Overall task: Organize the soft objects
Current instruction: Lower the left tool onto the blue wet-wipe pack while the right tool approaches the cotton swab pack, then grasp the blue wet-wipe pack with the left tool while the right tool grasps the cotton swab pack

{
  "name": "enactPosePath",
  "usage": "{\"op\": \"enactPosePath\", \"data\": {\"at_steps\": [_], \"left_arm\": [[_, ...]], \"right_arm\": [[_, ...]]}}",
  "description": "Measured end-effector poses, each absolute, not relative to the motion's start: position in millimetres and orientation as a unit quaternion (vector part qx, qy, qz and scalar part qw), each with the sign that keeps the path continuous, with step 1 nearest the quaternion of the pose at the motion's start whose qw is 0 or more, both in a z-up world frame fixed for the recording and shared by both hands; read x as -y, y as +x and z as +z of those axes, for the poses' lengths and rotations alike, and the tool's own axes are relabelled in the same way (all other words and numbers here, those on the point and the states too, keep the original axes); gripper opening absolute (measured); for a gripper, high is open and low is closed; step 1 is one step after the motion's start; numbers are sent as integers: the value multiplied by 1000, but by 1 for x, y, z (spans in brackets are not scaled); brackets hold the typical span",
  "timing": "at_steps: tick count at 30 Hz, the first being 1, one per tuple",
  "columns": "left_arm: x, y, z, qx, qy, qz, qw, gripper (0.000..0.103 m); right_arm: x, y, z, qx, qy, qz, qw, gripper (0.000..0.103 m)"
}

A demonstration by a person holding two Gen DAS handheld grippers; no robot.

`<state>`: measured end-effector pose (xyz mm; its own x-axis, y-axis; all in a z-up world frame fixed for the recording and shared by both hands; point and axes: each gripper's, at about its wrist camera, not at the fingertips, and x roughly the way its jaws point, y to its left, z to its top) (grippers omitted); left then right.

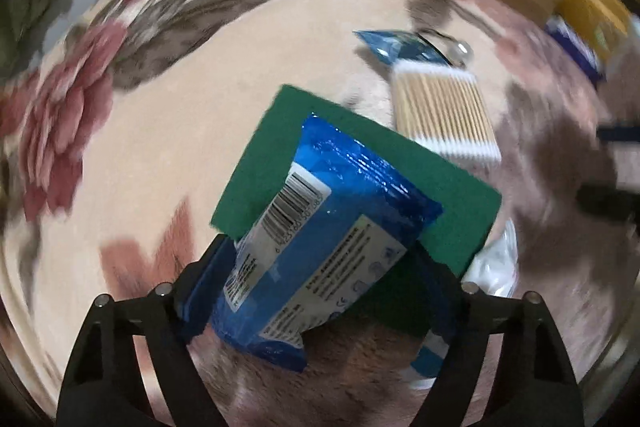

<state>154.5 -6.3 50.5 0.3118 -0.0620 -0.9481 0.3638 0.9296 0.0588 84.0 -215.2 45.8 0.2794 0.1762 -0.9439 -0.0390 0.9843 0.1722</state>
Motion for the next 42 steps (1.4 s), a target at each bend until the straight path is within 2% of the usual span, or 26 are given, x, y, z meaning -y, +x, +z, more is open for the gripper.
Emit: {"op": "enactPosePath", "data": {"at_steps": [2,6,8,15,24,26,27,28,29,31,36,39,40,42], "left_arm": [[-5,157,51,-587,76,-100,800,80],[-43,154,51,-607,-108,-6,788,76],[-50,151,54,-599,-141,13,788,76],[-53,145,55,-577,-150,32,802,80],[-57,151,35,-591,-145,5,793,83],[-57,153,32,-591,-143,5,794,83],[-58,154,31,-590,-148,4,794,82],[-59,153,31,-588,-152,5,795,80],[-61,152,32,-584,-154,9,797,71],[-61,149,36,-579,-149,18,802,63],[-63,136,49,-568,-146,28,810,62],[-59,127,58,-560,-140,29,816,62],[-58,123,61,-558,-137,27,818,62],[-54,116,64,-558,-136,24,818,62]], "right_arm": [[213,87,44,-598,57,69,797,101],[206,95,41,-597,60,79,796,101],[201,102,42,-592,67,84,799,101],[188,142,39,-574,127,77,805,101],[175,168,3,-607,193,18,771,99],[176,168,1,-606,194,10,771,88],[176,168,0,-609,184,8,772,76],[176,167,-1,-609,171,10,774,73],[176,166,0,-607,169,17,776,71],[180,162,4,-601,159,27,782,69],[196,141,24,-576,139,37,804,67],[202,127,34,-569,138,48,810,61],[203,124,37,-565,139,52,811,55],[204,115,39,-569,132,59,810,53]]}}
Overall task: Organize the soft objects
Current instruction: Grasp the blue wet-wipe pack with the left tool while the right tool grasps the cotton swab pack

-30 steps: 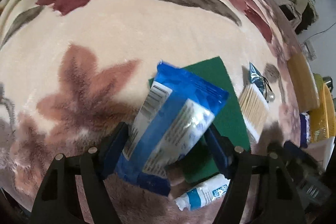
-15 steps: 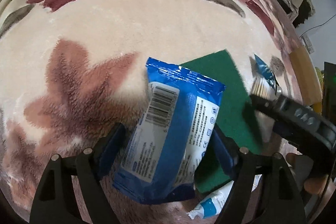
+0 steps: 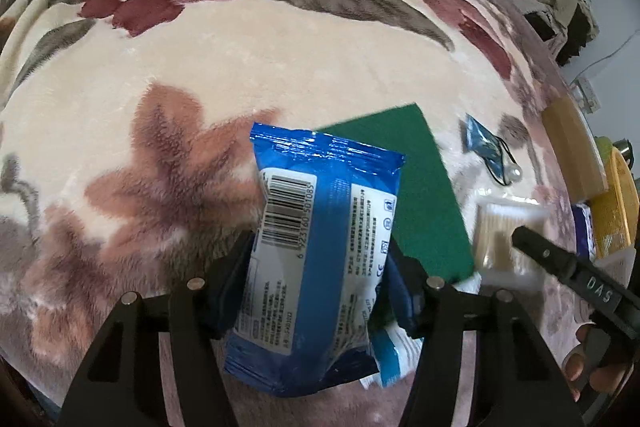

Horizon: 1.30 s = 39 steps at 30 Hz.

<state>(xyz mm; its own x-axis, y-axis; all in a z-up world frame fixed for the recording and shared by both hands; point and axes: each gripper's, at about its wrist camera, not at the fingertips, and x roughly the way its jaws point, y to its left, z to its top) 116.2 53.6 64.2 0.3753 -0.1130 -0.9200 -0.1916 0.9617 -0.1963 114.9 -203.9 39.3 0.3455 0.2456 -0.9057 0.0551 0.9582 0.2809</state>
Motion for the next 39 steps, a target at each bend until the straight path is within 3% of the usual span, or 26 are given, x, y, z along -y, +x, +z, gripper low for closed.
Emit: {"op": "enactPosePath", "data": {"at_steps": [6,20,23,26,32,33,35,39], "left_arm": [[-49,97,64,-564,-140,19,814,62],[-60,98,46,-575,-153,26,803,62],[-61,100,44,-576,-157,28,801,62],[-60,101,44,-576,-158,26,802,62],[-61,102,43,-578,-156,27,801,62],[-61,102,43,-577,-155,29,801,62],[-61,101,44,-576,-155,31,802,62],[-59,98,47,-573,-157,37,803,58]], "right_arm": [[211,97,32,-576,152,77,799,53],[190,100,56,-501,181,166,830,53],[185,108,43,-524,147,127,829,53],[192,112,26,-535,206,155,804,53],[188,118,7,-558,212,136,791,53],[188,117,7,-558,212,131,791,49],[187,115,9,-563,191,115,796,21],[184,106,18,-563,156,107,804,21]]}}
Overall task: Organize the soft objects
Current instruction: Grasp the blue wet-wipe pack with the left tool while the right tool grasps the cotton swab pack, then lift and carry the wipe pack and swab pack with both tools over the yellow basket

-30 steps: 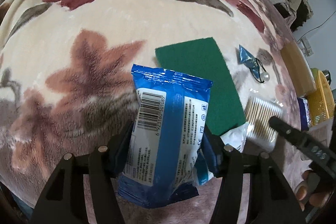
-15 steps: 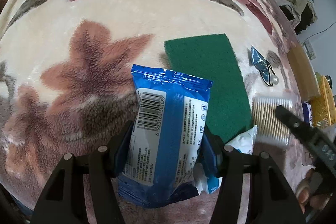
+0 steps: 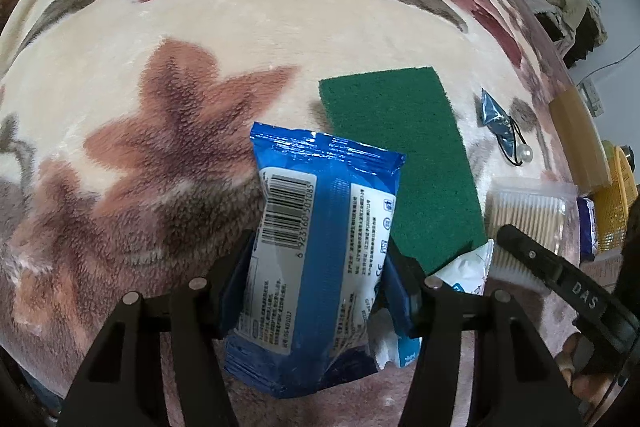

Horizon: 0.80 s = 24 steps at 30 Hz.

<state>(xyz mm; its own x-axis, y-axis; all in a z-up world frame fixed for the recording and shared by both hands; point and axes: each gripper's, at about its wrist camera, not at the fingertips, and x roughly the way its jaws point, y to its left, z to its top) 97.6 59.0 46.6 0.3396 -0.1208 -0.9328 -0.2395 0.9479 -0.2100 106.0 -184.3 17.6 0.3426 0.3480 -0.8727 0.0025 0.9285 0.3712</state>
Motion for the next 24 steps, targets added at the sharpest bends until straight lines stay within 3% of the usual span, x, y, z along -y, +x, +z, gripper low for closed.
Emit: {"op": "enactPosePath", "data": {"at_steps": [7,24], "left_arm": [[-55,86,65,-560,-150,37,814,58],[-2,38,101,-551,-129,30,824,58]], "right_arm": [[183,80,43,-544,108,105,826,21],[214,28,68,-543,111,94,827,21]]}}
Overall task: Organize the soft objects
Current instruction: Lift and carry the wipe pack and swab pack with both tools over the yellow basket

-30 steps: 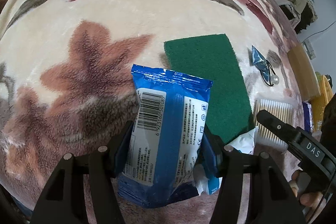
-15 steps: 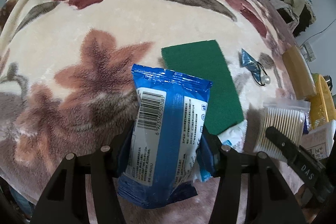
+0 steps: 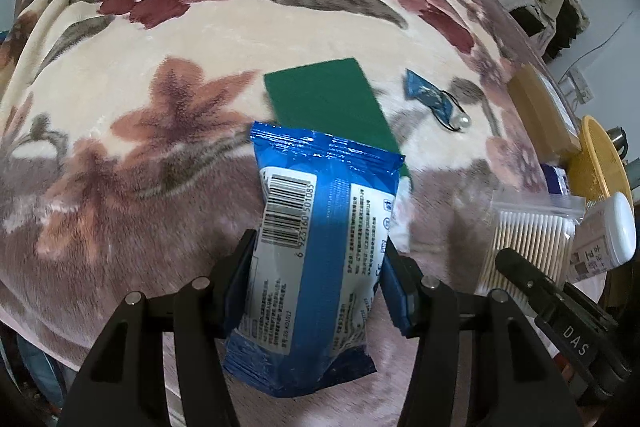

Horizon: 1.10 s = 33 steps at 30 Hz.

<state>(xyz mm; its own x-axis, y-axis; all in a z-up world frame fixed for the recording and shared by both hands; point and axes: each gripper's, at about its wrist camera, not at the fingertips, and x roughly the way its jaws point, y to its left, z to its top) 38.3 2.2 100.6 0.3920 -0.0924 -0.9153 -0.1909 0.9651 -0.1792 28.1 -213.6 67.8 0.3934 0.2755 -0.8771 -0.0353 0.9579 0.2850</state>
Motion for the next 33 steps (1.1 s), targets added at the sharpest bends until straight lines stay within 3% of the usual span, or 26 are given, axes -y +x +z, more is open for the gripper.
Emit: {"op": "enactPosePath", "data": {"at_steps": [33], "left_arm": [[126,43,141,-541,-56,-15,839,58]], "right_arm": [[313,1,116,-499,139,60,853,21]]}}
